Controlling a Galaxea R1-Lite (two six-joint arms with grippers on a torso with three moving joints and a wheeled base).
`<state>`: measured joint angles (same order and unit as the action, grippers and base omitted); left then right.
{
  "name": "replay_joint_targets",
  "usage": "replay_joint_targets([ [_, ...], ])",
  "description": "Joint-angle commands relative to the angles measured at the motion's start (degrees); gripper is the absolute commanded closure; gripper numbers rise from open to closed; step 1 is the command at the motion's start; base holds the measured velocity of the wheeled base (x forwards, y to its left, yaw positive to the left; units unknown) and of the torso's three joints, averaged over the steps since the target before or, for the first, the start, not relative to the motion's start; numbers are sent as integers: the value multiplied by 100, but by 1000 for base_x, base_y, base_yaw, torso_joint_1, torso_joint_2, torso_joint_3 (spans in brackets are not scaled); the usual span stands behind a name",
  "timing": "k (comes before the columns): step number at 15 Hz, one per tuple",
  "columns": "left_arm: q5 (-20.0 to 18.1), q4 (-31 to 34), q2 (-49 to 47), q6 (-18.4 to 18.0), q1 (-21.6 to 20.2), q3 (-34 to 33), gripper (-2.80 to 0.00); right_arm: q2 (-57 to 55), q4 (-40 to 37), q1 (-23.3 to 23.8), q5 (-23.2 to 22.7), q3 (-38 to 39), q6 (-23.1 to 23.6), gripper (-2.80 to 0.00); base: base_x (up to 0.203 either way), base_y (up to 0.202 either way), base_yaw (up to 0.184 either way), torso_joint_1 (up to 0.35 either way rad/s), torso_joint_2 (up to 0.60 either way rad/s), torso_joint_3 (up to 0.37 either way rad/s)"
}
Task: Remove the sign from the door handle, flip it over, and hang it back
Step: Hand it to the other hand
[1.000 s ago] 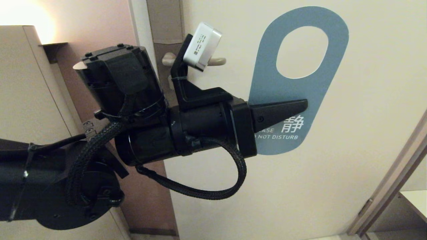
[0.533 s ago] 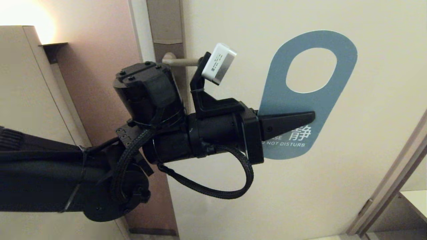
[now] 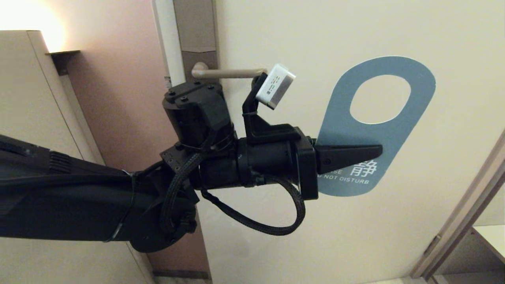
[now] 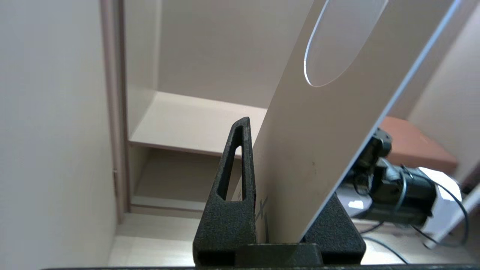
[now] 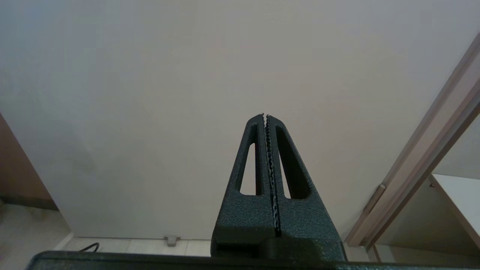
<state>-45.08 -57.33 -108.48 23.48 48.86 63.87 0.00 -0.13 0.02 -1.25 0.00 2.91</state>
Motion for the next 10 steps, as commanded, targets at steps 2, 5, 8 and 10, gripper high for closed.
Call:
replay_joint_targets([
  [2, -53, -36, -100, 16, 23, -6, 0, 0, -11, -2, -7, -9, -18, 0, 0, 0, 0, 0, 0, 0],
  [5, -53, -39, -104, 16, 18, -23, 0, 0, -47, -2, -27, -100, 42, 0, 0, 0, 0, 0, 0, 0],
  [8, -53, -33, -104, 16, 19, -23, 0, 0, -358, -2, -276, -531, 83, 0, 0, 0, 0, 0, 0, 0],
  [10, -62, -41, -104, 16, 18, -23, 0, -2, -926, -2, -445, -927, 79, 0, 0, 0, 0, 0, 0, 0],
])
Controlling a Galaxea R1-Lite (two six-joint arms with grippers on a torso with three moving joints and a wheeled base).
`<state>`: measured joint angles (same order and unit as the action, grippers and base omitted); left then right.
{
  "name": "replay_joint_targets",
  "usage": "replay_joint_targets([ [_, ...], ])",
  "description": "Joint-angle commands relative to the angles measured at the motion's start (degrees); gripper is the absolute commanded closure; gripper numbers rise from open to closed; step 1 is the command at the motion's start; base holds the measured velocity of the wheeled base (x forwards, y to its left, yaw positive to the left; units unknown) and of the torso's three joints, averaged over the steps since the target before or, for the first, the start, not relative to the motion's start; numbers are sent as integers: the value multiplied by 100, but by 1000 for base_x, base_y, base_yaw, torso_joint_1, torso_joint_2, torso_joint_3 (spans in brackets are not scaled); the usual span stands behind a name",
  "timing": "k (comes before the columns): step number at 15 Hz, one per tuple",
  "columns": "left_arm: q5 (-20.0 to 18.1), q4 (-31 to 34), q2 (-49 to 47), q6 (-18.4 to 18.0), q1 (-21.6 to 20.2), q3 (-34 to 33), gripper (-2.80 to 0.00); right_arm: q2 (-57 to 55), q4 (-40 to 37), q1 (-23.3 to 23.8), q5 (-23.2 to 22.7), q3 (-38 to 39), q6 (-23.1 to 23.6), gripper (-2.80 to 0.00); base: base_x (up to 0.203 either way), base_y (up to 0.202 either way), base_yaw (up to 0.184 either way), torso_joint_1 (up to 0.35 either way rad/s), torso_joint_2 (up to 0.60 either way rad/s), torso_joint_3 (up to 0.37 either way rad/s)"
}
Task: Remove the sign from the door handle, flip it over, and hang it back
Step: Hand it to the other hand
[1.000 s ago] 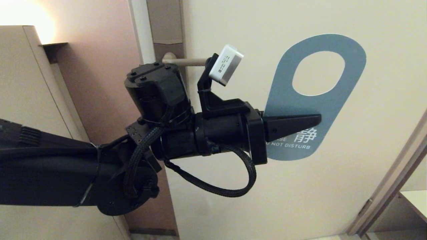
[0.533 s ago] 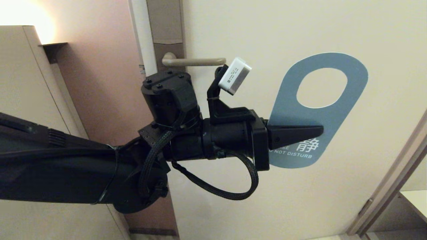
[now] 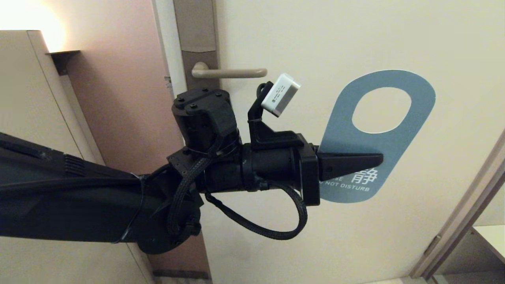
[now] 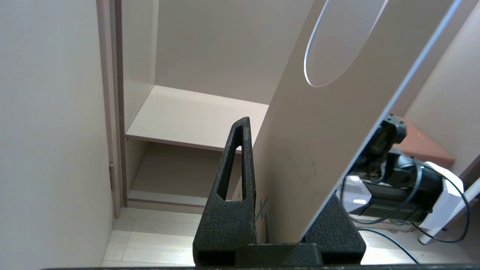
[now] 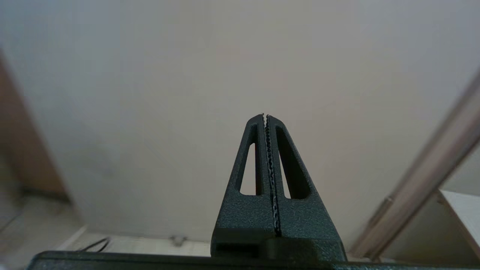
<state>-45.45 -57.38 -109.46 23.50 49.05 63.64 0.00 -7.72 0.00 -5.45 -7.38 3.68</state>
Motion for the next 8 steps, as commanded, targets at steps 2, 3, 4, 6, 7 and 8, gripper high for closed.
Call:
replay_joint_targets([
  [2, -26, -36, -5, 14, -1, 8, 0, -91, -315, 0, -93, -350, 1, 0, 0, 0, 0, 0, 0, 0],
  [3, -26, -36, 4, 14, -10, 8, 0, -225, -314, 0, -115, -415, 1, 0, 0, 0, 0, 0, 0, 0],
  [4, -26, -36, 12, 14, -19, 8, 0, -449, -301, 0, -149, -502, -2, 0, 0, 0, 0, 0, 0, 0],
  [6, -23, -46, 21, 15, -36, 8, 0, -1044, -213, -64, -175, -716, -17, 0, 0, 0, 0, 0, 0, 0],
  [7, -22, -106, 18, 23, -36, 8, 0, -1439, -98, -144, -176, -853, -36, 0, 0, 0, 0, 0, 0, 0],
  [8, -17, -142, 12, 28, -36, 8, 0, -1816, 42, -199, -177, -976, -48, 0, 0, 0, 0, 0, 0, 0],
])
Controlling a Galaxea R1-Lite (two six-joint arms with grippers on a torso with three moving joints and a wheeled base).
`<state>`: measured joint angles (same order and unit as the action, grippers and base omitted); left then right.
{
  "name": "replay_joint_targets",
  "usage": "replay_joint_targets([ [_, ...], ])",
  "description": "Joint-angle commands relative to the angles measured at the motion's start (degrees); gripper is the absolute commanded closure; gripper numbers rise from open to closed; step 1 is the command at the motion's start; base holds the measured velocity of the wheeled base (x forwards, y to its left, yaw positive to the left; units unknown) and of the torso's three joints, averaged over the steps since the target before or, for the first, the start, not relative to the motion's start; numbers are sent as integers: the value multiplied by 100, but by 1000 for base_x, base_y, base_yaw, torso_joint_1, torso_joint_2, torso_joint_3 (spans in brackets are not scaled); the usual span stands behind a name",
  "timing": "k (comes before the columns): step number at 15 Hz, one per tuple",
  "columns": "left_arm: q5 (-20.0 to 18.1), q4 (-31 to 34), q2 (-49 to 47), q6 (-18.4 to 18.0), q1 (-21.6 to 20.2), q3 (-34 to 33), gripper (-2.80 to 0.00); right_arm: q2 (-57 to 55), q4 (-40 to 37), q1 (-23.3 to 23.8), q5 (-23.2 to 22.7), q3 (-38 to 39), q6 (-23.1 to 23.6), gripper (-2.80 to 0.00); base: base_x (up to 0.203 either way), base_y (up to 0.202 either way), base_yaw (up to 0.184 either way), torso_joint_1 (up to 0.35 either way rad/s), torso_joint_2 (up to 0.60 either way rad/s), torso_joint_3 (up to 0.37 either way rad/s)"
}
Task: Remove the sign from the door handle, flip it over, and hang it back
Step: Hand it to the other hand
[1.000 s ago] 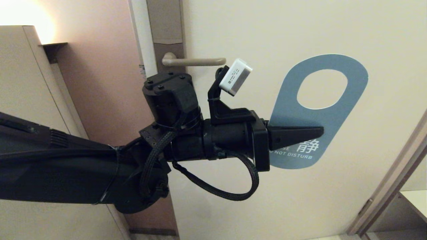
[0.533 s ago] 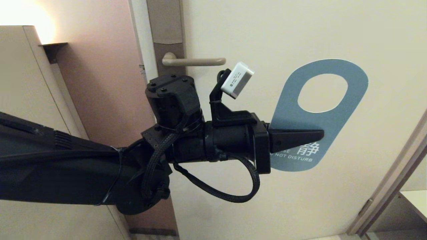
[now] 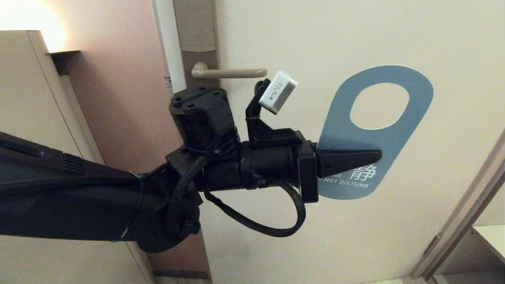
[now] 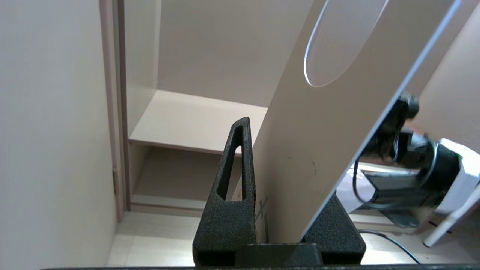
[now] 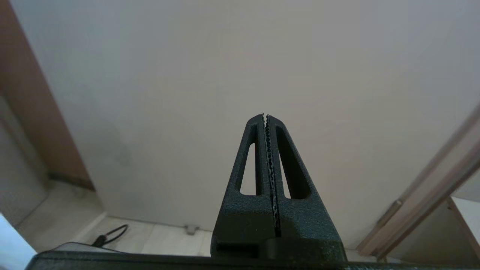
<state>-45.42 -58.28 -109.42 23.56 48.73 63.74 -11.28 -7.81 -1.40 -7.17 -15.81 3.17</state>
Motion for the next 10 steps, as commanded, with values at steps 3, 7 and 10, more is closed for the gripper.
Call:
replay_joint_targets([
  [3, -19, -96, 17, 104, -12, 6, 0, -1849, 525, -128, -33, -438, -11, 0, 0, 0, 0, 0, 0, 0],
  [7, -31, -96, 9, 125, -229, 9, 0, -2926, 1310, -149, -742, -562, 7, 0, 0, 0, 0, 0, 0, 0],
  [10, -196, -96, -27, 140, -337, 25, 0, -3464, 1535, -150, -1496, -607, 41, 0, 0, 0, 0, 0, 0, 0],
])
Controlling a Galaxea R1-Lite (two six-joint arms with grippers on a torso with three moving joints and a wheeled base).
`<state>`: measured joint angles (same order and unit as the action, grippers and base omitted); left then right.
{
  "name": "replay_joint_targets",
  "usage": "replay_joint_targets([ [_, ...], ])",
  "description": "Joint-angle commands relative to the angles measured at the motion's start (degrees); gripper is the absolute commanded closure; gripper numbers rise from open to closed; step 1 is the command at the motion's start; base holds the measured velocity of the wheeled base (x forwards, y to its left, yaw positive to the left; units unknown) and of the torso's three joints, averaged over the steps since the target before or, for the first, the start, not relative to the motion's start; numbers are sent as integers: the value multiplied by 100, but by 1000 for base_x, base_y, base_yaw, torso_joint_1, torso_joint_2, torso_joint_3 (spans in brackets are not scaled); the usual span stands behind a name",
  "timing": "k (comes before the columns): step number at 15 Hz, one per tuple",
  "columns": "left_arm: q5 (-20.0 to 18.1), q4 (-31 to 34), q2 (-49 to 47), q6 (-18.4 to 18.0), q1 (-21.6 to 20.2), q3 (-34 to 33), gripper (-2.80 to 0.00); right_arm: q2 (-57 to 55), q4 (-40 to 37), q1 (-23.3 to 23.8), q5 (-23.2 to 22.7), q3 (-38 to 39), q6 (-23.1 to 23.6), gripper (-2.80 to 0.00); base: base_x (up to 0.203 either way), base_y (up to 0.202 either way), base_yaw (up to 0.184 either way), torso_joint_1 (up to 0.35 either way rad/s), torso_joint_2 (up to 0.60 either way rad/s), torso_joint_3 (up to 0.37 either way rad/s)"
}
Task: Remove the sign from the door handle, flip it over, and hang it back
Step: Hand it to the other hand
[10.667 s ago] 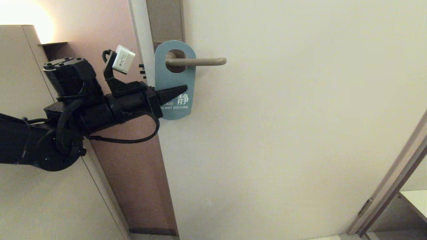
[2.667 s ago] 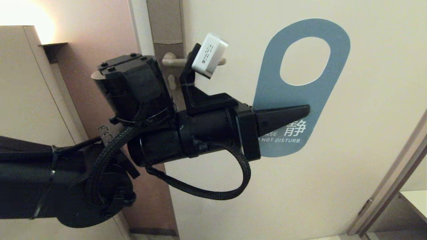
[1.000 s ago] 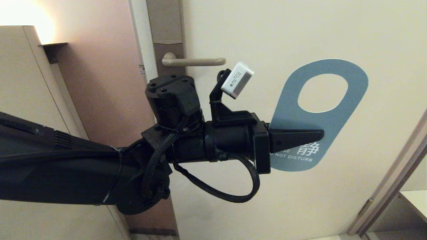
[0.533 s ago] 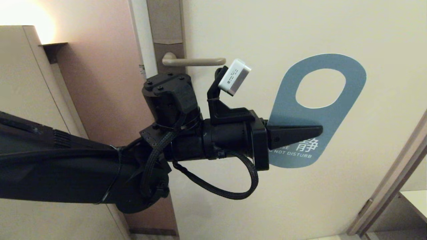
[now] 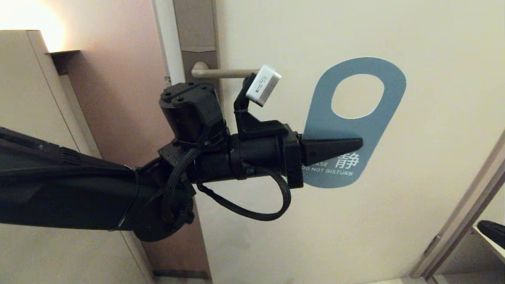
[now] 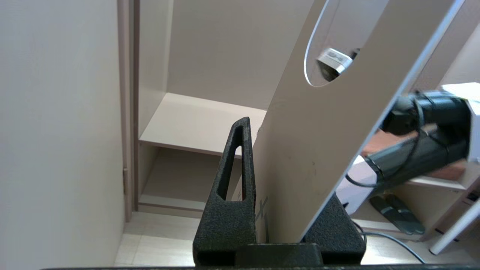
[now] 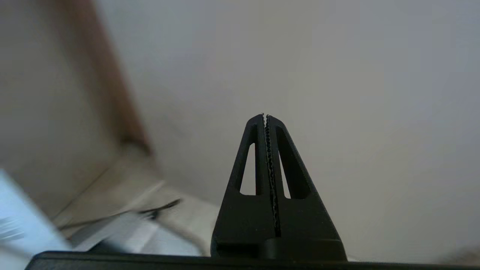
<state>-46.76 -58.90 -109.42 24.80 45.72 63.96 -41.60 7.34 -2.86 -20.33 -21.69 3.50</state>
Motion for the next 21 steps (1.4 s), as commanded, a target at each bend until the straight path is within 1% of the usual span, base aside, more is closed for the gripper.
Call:
replay_joint_targets([
  [1, -100, -33, -67, 17, -37, 25, 0, -616, 121, -4, -569, -64, 10, 0, 0, 0, 0, 0, 0, 0],
  [2, -142, -33, -93, 17, -37, 52, 0, -782, 229, -4, -919, -117, 12, 0, 0, 0, 0, 0, 0, 0],
  [3, -174, -33, -141, 17, -35, 98, 0, -916, 305, -4, -1152, -173, 11, 0, 0, 0, 0, 0, 0, 0],
  [5, -261, -33, -270, 33, -25, 260, 0, -1153, 371, -4, -1444, -321, 15, 0, 0, 0, 0, 0, 0, 0],
  [7, -289, -33, -414, 166, 1, 449, 0, -1275, 374, -4, -1619, -461, 10, 0, 0, 0, 0, 0, 0, 0],
  [11, -296, -43, -750, 274, 126, 889, 0, -1399, 366, -4, -1865, -901, 2, 0, 0, 0, 0, 0, 0, 0],
  [13, -298, -173, -901, 393, 242, 1043, 0, -1479, 365, -4, -1895, -1084, 2, 0, 0, 0, 0, 0, 0, 0],
  [15, -295, -442, -1075, 598, 354, 1198, 0, -1470, 365, -4, -1904, -1136, -2, 0, 0, 0, 0, 0, 0, 0],
  [16, -298, -532, -1159, 671, 399, 1282, 0, -1451, 365, -4, -1904, -1122, -16, -280, 0, 0, 0, 0, 0, 0],
  [21, -290, -604, -1204, 702, 473, 1347, 0, -1360, 378, -4, -1904, -980, -16, -280, 0, 0, 0, 0, 0, 0],
])
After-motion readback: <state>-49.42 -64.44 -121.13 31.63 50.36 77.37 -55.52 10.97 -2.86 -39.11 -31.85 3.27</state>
